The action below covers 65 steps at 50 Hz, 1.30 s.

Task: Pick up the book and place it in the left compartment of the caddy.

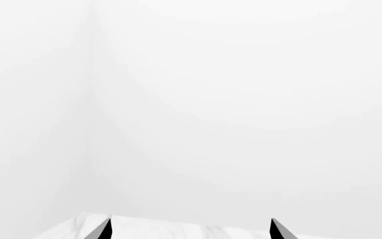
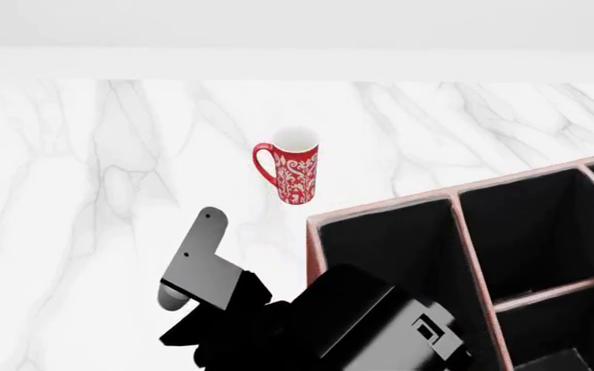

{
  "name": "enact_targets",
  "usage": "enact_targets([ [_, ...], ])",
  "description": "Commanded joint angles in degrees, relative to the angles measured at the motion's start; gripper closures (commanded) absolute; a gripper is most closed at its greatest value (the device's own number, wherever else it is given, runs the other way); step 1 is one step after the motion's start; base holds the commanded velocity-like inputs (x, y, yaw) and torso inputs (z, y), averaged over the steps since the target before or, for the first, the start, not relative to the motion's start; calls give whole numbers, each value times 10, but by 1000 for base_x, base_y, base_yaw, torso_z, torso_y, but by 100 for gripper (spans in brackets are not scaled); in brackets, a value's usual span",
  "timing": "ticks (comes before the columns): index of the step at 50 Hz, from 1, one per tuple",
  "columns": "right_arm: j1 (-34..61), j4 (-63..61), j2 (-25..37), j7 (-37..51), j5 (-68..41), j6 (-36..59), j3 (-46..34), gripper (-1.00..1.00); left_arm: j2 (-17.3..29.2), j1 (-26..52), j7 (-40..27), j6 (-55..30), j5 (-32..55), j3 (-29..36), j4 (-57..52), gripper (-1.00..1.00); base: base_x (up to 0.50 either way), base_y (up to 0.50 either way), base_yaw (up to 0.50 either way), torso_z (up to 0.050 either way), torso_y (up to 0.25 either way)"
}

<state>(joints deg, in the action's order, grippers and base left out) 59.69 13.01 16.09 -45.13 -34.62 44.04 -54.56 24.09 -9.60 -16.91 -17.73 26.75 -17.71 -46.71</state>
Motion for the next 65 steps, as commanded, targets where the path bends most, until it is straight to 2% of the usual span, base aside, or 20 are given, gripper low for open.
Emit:
enact_targets([
  [1, -2, 26, -12, -8, 9, -16, -11, -100, 1, -1, -1, 3, 3, -2, 0, -100, 0, 0, 0, 0, 0],
  [31, -9, 115, -62, -23, 39, -68, -45, -100, 6, -7, -6, 6, 10, -8, -5, -100, 0, 0, 0, 0, 0],
  [65, -15, 177, -91, -33, 73, -116, -85, -100, 11, -15, -10, 11, 17, -12, -13, -100, 0, 0, 0, 0, 0],
])
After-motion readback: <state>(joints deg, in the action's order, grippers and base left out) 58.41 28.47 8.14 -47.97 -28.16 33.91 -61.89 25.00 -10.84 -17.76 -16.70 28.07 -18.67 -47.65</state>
